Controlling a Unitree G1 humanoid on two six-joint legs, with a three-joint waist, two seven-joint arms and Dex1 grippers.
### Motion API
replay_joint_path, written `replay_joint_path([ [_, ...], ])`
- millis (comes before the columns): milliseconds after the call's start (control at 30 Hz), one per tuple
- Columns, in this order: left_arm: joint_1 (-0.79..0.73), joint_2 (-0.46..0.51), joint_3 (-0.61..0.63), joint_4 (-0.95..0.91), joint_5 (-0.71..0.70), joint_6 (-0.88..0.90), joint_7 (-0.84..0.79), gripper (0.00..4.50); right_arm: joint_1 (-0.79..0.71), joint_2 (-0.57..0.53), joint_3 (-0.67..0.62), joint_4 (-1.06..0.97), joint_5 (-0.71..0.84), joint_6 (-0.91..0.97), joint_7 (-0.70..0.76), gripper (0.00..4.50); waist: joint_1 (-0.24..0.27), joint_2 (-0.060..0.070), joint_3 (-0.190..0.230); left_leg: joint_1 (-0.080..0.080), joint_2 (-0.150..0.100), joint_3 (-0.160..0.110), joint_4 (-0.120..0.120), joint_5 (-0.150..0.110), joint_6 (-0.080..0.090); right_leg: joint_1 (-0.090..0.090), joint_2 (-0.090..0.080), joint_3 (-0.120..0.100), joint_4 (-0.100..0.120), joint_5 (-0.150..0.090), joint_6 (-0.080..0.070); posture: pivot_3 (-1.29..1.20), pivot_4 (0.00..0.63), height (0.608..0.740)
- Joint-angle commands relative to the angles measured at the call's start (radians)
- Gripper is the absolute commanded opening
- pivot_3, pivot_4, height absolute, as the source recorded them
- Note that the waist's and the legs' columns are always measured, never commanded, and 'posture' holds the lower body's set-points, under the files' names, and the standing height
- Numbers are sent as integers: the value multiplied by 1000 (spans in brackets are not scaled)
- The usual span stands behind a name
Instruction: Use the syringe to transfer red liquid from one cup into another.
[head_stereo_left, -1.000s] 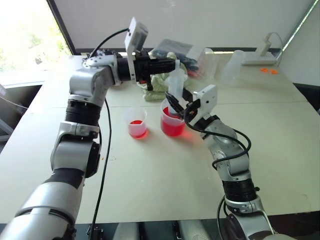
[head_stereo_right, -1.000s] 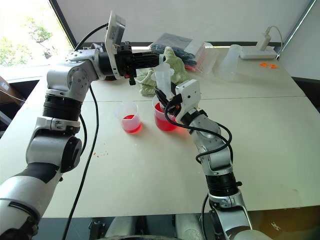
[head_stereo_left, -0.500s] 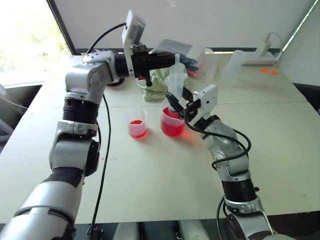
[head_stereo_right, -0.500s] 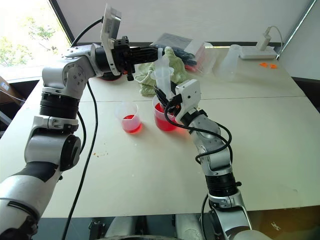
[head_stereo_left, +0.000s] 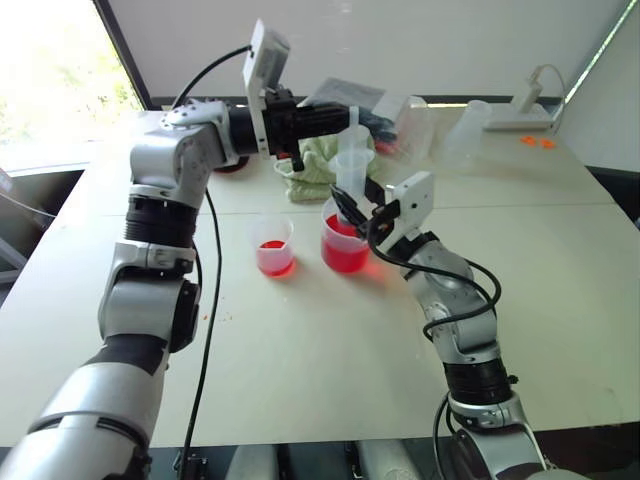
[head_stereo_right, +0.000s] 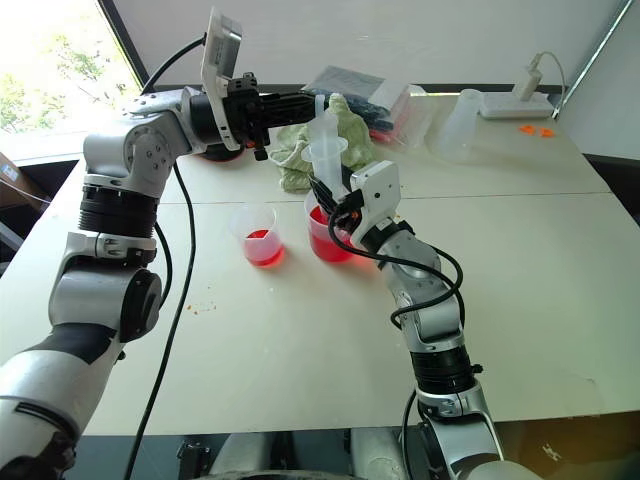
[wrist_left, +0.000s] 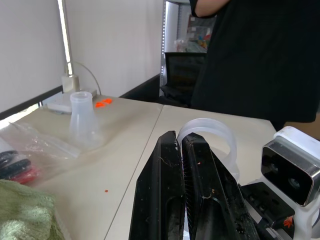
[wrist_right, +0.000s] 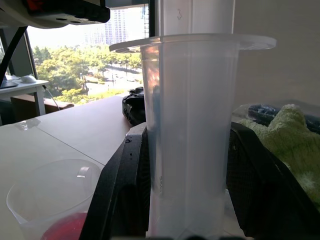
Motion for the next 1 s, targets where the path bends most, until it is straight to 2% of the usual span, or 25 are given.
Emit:
replay_joint_path([
  [33, -81, 6, 67, -59, -46, -27, 27, 67, 19, 12, 62, 6, 2, 13, 31, 1460, 0, 0, 0, 0, 0, 0, 0, 0, 0, 0, 0, 0, 0, 0, 0, 0, 150, 740],
  [300, -58, 22, 44, -83, -49, 11, 1, 67, 11, 11, 58, 5, 1, 14, 30, 1460, 0, 0, 0, 0, 0, 0, 0, 0, 0, 0, 0, 0, 0, 0, 0, 0, 150, 740],
  [400, -48, 29, 38, -93, -55, 49, -6, 941, 5, 10, 54, 6, 3, 15, 30, 1460, -1, 0, 0, 0, 0, 0, 0, 0, 0, 0, 0, 0, 0, 0, 0, 0, 150, 740],
  [533, -28, 41, 22, -127, -48, 44, -21, 2796, 0, 7, 53, 5, 4, 14, 32, 1460, 0, 0, 0, 0, 0, 0, 0, 0, 0, 0, 0, 0, 0, 0, 0, 0, 150, 740],
  [1000, -3, 113, 32, -151, -56, 76, -45, 2796, -29, -6, 31, 11, 7, 15, 37, 1460, -1, 0, 0, 0, 0, 0, 0, 0, 0, 0, 0, 0, 0, 0, 0, 0, 150, 740],
])
